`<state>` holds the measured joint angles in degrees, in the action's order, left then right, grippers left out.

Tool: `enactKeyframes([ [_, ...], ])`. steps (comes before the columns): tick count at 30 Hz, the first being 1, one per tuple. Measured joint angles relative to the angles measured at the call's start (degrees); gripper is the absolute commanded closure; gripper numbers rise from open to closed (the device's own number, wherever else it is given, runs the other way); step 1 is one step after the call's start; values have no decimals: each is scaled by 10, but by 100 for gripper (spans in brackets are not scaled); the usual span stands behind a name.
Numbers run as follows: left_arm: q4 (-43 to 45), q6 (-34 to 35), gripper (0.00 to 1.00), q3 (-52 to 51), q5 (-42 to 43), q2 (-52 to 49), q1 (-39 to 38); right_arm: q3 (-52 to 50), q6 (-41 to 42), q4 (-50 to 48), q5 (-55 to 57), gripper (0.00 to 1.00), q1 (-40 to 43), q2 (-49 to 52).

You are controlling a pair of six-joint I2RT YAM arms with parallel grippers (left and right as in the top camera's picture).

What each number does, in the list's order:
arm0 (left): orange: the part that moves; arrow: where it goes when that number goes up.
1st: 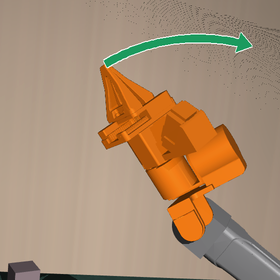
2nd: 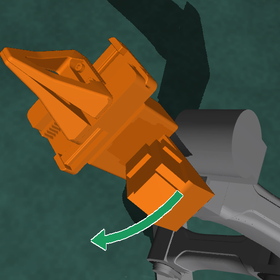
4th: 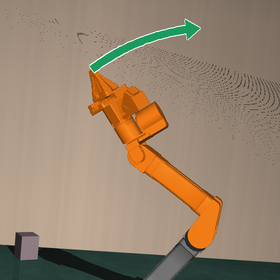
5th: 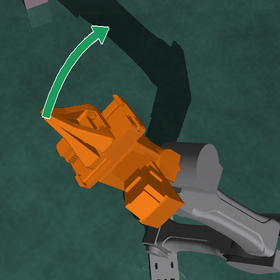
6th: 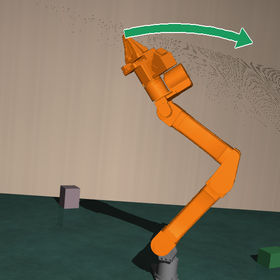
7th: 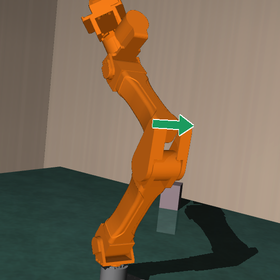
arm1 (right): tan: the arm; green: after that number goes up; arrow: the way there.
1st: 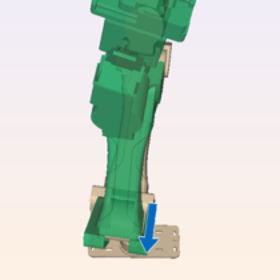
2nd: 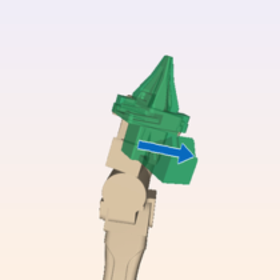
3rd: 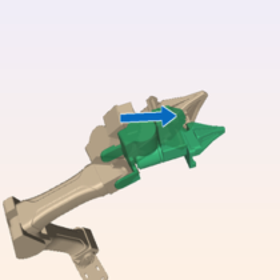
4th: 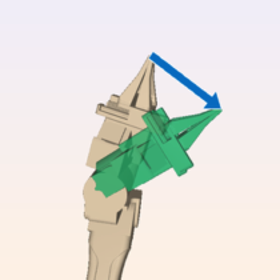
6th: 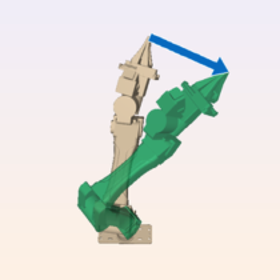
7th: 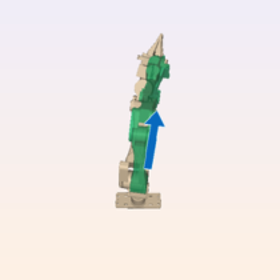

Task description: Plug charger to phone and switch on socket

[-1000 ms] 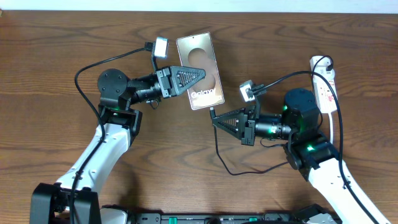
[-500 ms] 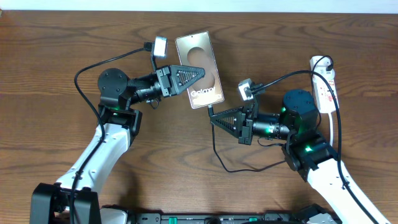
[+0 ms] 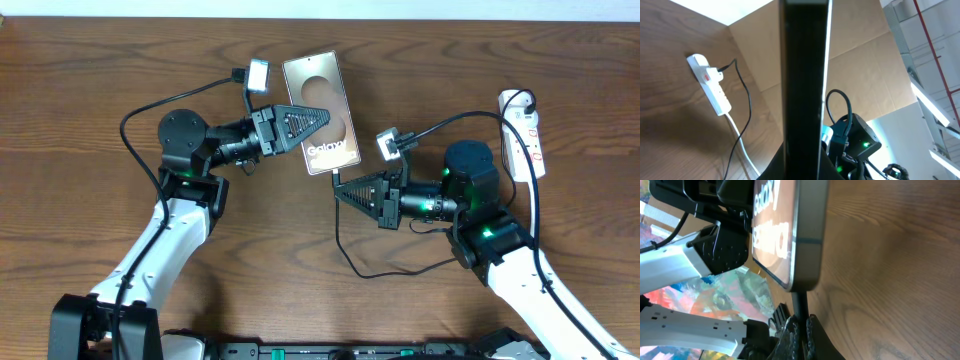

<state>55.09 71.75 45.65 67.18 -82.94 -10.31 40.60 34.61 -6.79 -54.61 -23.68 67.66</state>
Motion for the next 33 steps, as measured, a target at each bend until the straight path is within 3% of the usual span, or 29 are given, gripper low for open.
enactKeyframes([
  [10,-117,-56,93,0,1,0,0,0,6,2,2,99,-1,1],
  [21,-116,-75,92,0,-1,0,1,0,6,5,2,99,-1,2],
  [33,-89,-77,93,0,-20,0,8,0,-35,144,37,98,-2,2],
])
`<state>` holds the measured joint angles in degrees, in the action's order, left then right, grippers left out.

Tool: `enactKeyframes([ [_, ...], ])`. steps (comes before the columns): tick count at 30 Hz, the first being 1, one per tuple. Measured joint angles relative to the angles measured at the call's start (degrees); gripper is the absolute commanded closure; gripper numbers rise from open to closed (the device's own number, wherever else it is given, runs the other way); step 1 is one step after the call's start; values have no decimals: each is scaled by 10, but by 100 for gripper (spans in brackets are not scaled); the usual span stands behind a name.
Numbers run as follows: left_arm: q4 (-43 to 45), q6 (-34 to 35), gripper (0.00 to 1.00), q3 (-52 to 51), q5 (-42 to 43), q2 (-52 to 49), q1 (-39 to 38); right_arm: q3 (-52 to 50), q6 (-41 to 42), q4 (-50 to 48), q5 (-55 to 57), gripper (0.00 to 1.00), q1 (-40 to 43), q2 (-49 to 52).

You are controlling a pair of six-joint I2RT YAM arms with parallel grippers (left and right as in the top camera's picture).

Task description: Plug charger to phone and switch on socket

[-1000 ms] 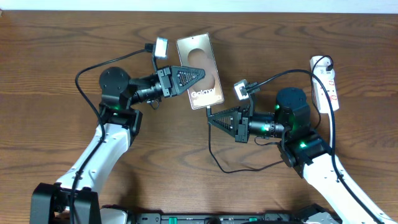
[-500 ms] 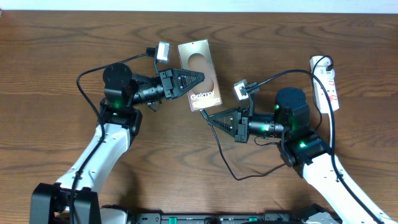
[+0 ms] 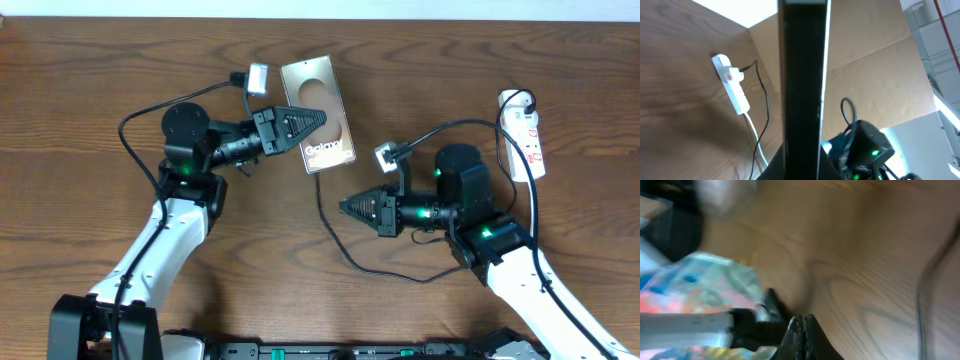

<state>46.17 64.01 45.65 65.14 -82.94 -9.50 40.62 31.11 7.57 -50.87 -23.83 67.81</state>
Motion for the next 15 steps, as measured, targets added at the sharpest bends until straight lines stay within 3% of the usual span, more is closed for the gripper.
enactKeyframes([
  [3,1,0,93,0,0,0,23,0,-25,90,95,84,-5,1],
  [8,1,0,93,0,14,0,96,0,-56,90,231,39,-45,25],
  [15,2,5,92,0,94,0,200,1,-15,-16,405,37,-119,140],
])
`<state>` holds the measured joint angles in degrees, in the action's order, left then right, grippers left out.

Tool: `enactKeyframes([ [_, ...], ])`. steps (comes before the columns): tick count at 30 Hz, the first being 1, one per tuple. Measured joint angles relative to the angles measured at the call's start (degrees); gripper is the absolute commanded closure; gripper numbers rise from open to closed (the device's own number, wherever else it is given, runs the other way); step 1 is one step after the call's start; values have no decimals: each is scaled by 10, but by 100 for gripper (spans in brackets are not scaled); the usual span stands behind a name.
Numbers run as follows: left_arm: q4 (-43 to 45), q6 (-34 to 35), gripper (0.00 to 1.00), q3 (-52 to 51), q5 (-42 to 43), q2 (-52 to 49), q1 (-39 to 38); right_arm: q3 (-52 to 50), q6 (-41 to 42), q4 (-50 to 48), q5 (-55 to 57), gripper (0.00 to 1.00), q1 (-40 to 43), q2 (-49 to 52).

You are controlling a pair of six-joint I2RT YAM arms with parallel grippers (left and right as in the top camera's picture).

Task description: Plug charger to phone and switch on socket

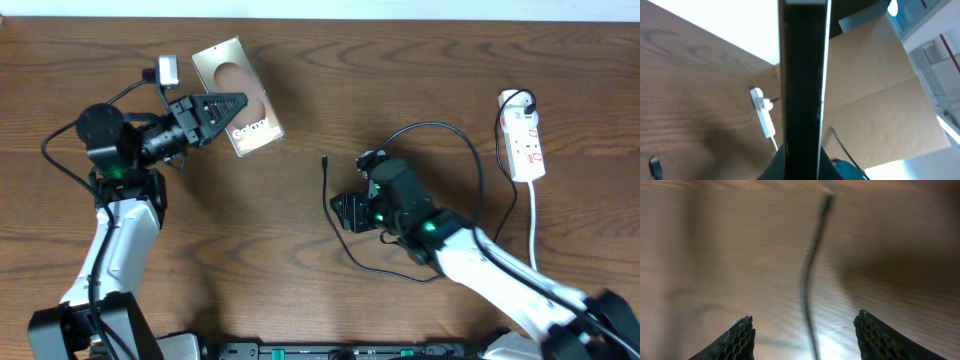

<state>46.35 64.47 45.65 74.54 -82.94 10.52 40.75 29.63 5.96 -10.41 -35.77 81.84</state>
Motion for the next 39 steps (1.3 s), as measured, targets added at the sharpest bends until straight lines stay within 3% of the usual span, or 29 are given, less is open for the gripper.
enactKeyframes([
  [10,1,0,93,0,58,0,9,144,62,-19,90,38,-9,206],
  [20,1,0,93,0,64,0,10,232,100,6,108,55,-31,308],
  [22,1,0,93,0,66,0,10,235,104,9,114,64,-35,313],
  [23,1,0,92,0,66,0,10,238,108,11,115,73,-37,315],
  [24,1,0,93,0,66,0,10,240,109,12,120,97,-39,318],
  [25,1,0,93,0,66,0,10,242,111,11,123,99,-41,322],
  [34,1,0,93,0,66,0,10,249,81,31,104,99,-39,326],
  [39,1,1,93,0,76,0,10,235,14,136,-5,99,-16,275],
])
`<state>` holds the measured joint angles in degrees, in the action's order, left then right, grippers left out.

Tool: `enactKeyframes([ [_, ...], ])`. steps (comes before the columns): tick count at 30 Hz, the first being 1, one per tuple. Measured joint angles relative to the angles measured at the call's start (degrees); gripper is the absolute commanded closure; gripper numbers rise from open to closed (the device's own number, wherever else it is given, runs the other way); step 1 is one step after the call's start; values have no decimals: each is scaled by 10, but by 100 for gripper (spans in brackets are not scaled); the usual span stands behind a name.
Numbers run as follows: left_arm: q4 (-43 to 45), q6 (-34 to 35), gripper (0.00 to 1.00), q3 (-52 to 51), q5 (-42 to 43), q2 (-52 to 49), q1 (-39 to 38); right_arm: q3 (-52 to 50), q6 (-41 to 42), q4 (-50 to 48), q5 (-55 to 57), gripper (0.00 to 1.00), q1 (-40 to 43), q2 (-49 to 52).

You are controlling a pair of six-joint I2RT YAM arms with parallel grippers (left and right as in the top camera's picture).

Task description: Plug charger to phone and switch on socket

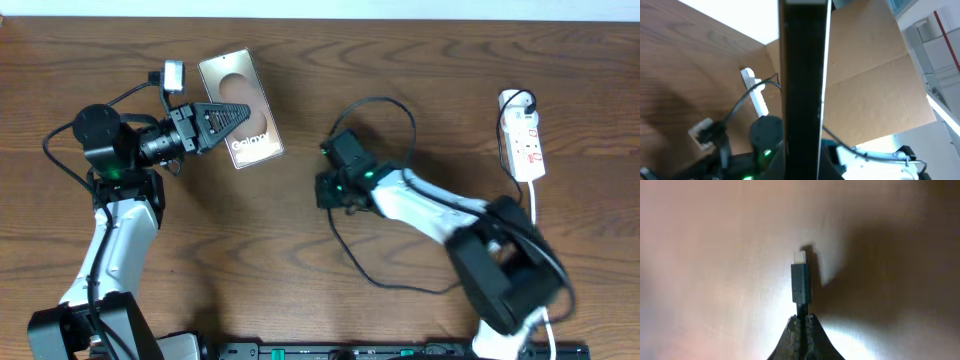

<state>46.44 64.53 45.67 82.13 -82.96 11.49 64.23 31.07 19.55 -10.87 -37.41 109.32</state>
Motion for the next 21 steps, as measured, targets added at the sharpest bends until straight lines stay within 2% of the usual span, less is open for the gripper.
enactKeyframes([
  [5,0,4,92,0,7,0,0,-8,-73,123,-92,99,12,-150],
  [8,0,13,92,0,5,0,-2,-19,-94,138,-124,99,8,-242],
  [14,0,19,93,0,-17,0,-34,-111,-98,107,-171,99,5,-402],
  [21,41,26,93,0,-52,0,-106,-252,-44,-31,-190,99,5,-497],
])
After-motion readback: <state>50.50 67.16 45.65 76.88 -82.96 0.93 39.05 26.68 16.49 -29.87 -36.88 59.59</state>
